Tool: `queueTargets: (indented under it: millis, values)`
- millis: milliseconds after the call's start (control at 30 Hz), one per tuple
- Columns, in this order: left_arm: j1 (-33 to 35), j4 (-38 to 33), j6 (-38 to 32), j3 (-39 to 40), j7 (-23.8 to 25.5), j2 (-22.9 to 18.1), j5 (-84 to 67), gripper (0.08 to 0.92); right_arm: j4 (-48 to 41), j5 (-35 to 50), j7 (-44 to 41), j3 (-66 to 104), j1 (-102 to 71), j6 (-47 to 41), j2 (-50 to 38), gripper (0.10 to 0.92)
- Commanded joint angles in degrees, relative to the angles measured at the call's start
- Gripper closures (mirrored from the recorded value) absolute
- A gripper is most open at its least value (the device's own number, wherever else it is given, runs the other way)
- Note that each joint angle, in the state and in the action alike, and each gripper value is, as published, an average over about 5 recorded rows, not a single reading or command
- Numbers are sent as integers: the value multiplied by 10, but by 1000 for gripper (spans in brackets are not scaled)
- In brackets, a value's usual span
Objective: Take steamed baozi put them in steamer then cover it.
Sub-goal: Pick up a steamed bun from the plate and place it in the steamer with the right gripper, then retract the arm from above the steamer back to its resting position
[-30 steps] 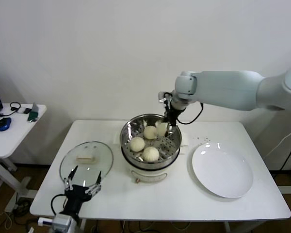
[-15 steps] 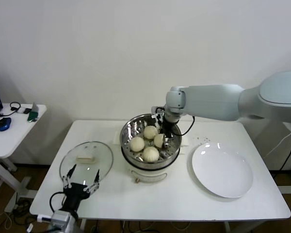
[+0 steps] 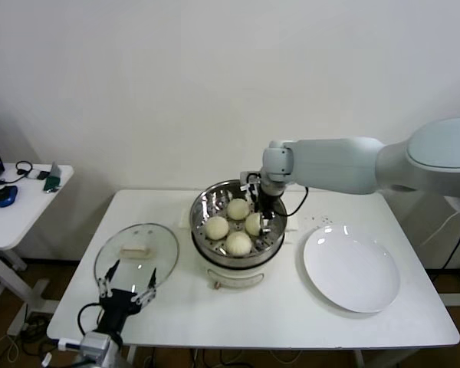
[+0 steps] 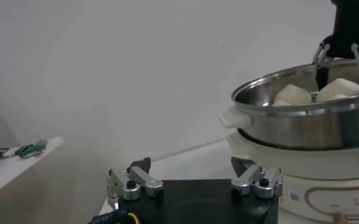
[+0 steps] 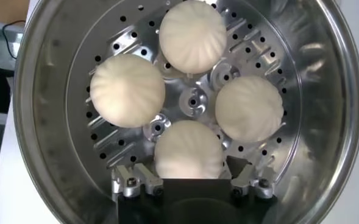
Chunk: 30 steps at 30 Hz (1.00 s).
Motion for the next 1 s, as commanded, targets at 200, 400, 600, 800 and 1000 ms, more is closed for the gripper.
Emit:
queueTargets:
  millis: [200,400,600,800,1000]
  values:
    - [1,0,-1,-4,-2,2,-1,177,27,11,-14,27,35,1,-51,203]
    - [-2,3,-4,-6,-6,1,1,177,67,41,7,73,65,29,-145,203]
    - [-11,14,-9,-7,-21,-1,14,177,132,62,112,126,58,107,-280,202]
    - [-14,19,-15,-7,-27,0,30,177,196,61,243,236,-57,183,-431,203]
    - [-16,26,-34,-7,-28,0,60,177,242,38,311,503,-329,246,-538,202]
